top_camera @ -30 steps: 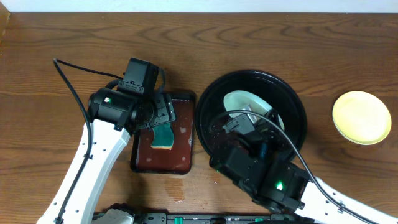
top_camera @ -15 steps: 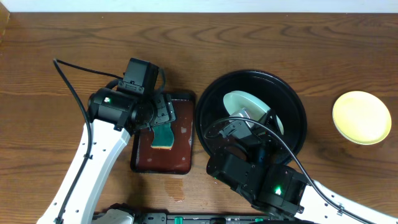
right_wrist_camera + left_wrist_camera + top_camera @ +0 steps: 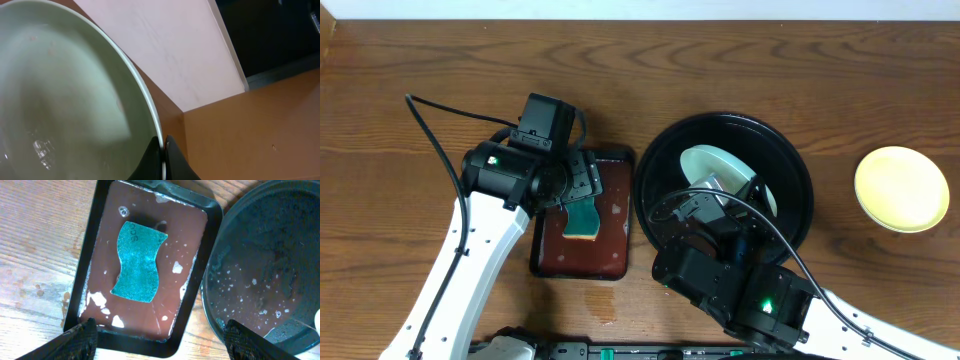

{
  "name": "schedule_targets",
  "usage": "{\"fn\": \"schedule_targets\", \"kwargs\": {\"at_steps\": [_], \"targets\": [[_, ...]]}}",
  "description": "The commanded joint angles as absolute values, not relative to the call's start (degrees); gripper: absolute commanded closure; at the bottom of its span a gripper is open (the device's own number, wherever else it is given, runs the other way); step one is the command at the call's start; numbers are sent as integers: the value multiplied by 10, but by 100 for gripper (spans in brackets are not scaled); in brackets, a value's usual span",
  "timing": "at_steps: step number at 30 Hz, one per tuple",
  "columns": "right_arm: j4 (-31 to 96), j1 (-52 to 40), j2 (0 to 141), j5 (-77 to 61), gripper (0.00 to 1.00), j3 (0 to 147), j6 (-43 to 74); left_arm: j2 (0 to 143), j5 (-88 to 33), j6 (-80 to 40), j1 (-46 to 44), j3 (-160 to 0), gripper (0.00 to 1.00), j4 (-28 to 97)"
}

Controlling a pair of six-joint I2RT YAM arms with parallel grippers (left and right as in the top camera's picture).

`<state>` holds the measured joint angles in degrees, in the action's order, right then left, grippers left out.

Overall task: Clean dirty plates on tray and stack at the side
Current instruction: 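Lift and tilt the mint plate up by its rim with the right gripper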

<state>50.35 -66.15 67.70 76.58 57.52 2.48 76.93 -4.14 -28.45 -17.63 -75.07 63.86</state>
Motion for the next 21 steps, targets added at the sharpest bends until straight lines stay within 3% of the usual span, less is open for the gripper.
{"fn": "schedule_targets", "kwargs": {"at_steps": [1,16,21], "targets": [[503,-666,670,791,99,577,25,767,-38,-281,-173,-755,19,640],[504,-662,670,789,99,577,49,767,-38,-281,-173,-755,19,640],[524,-606,674,732,99,576,57,767,-38,-281,-173,-755,19,640]]}}
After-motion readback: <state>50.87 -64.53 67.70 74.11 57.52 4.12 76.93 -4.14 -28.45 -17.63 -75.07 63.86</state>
